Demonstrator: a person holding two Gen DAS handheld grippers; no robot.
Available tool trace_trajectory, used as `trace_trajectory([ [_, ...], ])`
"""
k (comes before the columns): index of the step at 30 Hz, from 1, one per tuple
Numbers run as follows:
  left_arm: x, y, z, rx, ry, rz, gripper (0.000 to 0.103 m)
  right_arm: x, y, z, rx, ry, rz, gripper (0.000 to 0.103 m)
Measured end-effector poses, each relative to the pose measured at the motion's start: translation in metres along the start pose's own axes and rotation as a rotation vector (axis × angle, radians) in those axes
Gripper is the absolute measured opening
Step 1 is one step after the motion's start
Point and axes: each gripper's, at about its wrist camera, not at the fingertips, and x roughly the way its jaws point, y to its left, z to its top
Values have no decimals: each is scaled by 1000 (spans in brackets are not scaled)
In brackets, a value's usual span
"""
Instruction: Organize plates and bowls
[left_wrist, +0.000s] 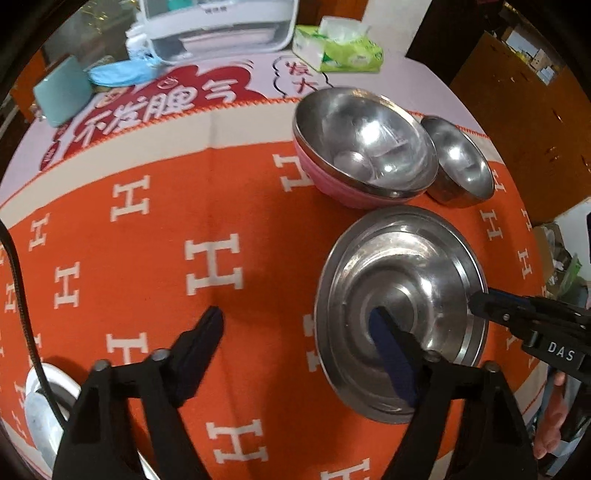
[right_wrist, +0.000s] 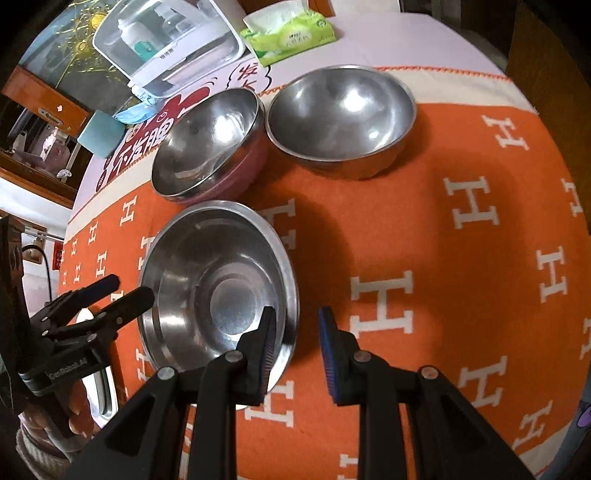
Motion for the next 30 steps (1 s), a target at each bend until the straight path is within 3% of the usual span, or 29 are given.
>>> trace_trajectory([
  [5,10,1,4,6,51,-44,48,11,3,3,2,39,2,22],
  [7,15,1,4,11,68,-55,34,13,3,3,4,50,9,12],
  [9,20,3,4,8,89,-75,15,15,3,4,11,62,15,10],
  [11,23,3,3,-2,96,-106,9,14,5,3,4,60,15,10],
  [20,9,-4,-5,11,77,-88,9,5,12,-3,-4,55,16,10],
  [30,-47,12,-25,22,5,-61,9,-22,38,-18,-43,13,43,10],
])
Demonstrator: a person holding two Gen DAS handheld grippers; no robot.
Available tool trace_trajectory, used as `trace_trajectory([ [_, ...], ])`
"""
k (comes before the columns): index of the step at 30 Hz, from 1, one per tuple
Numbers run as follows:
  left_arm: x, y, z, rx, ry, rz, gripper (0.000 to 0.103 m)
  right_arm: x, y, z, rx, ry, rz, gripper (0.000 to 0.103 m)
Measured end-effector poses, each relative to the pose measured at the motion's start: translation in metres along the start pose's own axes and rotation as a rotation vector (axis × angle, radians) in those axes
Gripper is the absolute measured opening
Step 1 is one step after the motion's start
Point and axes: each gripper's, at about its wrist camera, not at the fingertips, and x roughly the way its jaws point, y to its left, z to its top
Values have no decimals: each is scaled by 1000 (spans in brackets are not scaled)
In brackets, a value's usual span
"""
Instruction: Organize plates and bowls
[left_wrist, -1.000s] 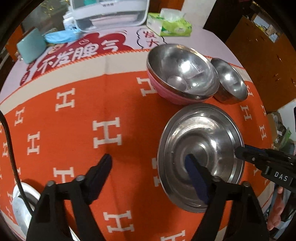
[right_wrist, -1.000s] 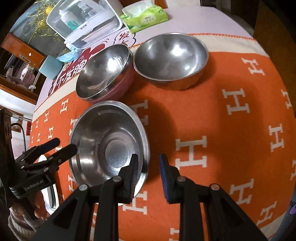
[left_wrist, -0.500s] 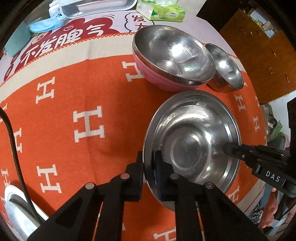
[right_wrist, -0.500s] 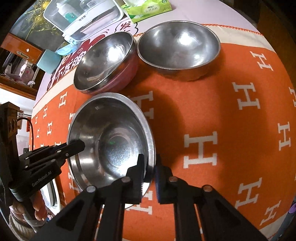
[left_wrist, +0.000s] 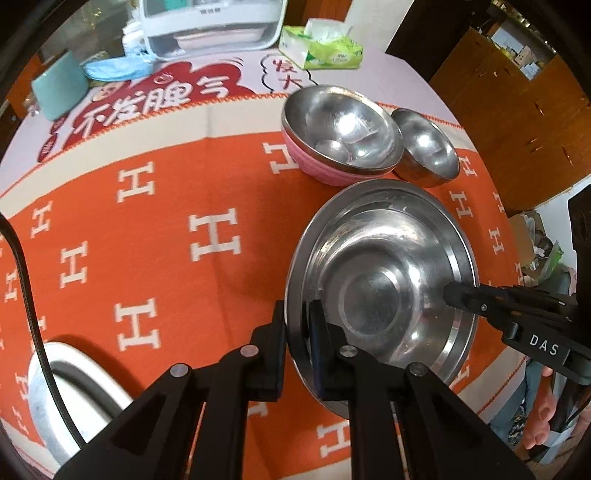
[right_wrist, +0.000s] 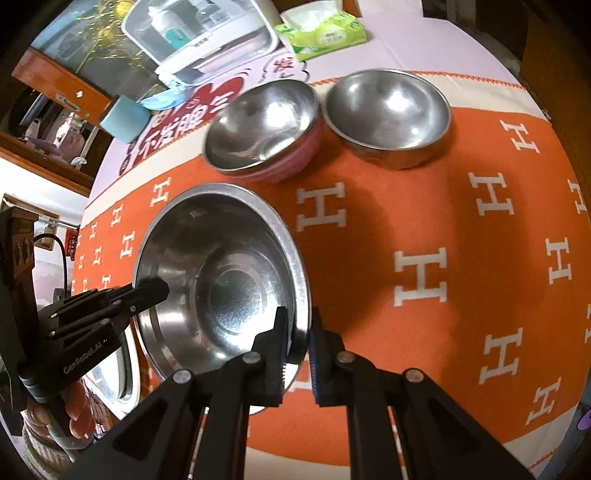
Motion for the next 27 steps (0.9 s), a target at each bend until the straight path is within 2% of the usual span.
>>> trace_trajectory([
  [7,-37,16,-30,-14,-44,1,9,-16,29,-18,-42,-23,23,10],
  [13,-52,27,-65,-15,-42,13,9,-17,51,-43,-71,2,31,10],
  [27,-22,42,-146,-43,96,2,11,22,65,-104,-100,150,2,10],
])
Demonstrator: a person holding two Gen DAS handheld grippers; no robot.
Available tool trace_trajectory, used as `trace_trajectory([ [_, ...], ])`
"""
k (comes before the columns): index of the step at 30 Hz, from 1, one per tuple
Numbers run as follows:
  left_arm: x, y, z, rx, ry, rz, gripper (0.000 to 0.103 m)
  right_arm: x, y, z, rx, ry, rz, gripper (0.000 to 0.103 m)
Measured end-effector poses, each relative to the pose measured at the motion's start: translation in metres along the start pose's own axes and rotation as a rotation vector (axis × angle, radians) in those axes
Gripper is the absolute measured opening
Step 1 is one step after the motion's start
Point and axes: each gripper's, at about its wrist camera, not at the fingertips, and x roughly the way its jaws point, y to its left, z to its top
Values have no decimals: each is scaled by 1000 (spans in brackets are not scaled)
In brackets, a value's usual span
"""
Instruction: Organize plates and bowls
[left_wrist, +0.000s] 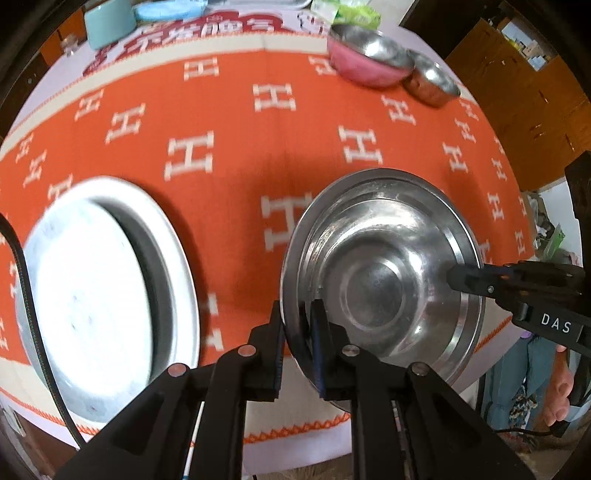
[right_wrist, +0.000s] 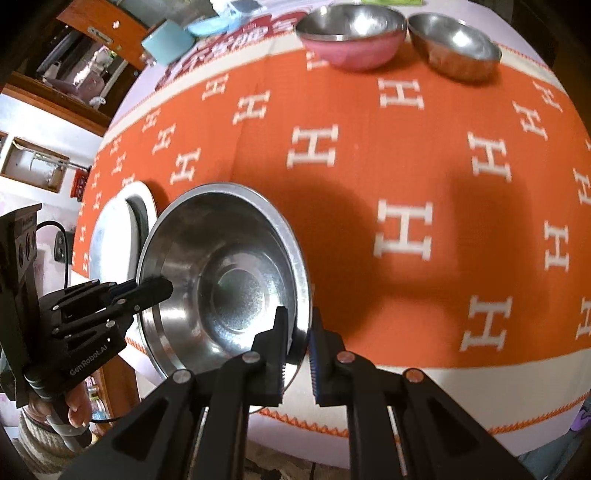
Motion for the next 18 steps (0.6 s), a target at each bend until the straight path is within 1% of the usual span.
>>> trace_trajectory([
  [5,8,-3,-9,11,21,-1,11,8,-4,-10,11,19,-12,10],
  [12,15,-9,-4,27,20,2,12,9,-8,-11,18,5,-49,10],
  [18,19,-13,-2,36,39,-1,12,12,-14,-10,31,25,-54,10],
])
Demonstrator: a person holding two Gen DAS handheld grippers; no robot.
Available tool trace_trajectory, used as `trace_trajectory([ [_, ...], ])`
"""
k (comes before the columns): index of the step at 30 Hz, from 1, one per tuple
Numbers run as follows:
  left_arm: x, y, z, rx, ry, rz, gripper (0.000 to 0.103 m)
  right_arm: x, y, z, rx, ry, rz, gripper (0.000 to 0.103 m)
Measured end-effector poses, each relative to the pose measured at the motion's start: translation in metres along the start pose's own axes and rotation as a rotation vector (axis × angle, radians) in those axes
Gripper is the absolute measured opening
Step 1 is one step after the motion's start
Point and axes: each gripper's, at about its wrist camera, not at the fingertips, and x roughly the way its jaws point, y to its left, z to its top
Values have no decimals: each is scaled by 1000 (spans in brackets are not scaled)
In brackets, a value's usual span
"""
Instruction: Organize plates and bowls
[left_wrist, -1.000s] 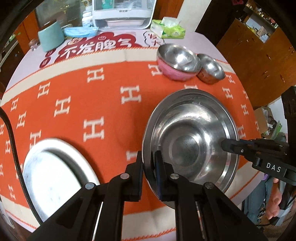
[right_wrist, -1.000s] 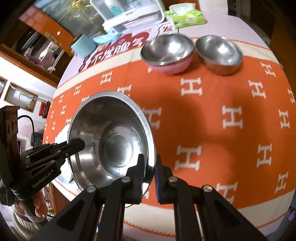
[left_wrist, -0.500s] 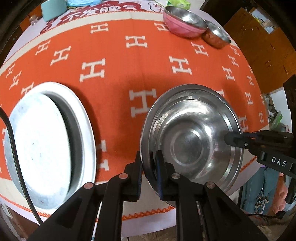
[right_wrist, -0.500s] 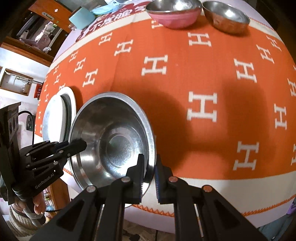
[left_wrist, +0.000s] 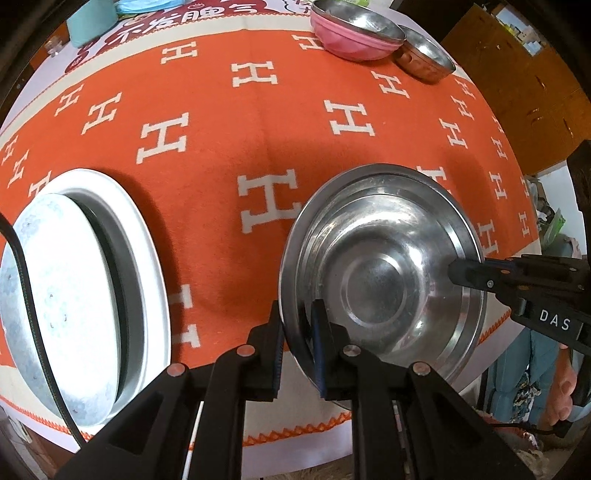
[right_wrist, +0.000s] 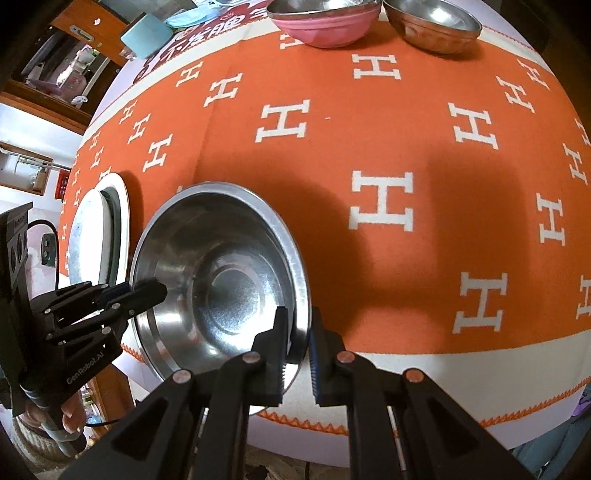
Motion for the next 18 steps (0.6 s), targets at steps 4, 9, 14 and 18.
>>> trace_trajectory([
  [4,1,0,0,9,7,5,12,-1,2,-2,-11,6,-13,10],
  [9,2,-4,-3,28,9,25,13,1,7,-5,-23,14,-29,10],
  [14,4,-7,-2,42,11,28,13,4,8,-5,-14,21,-29,11],
  [18,3,-8,-1,47,7,34,24,4,5,-4,5,23,-18,12],
])
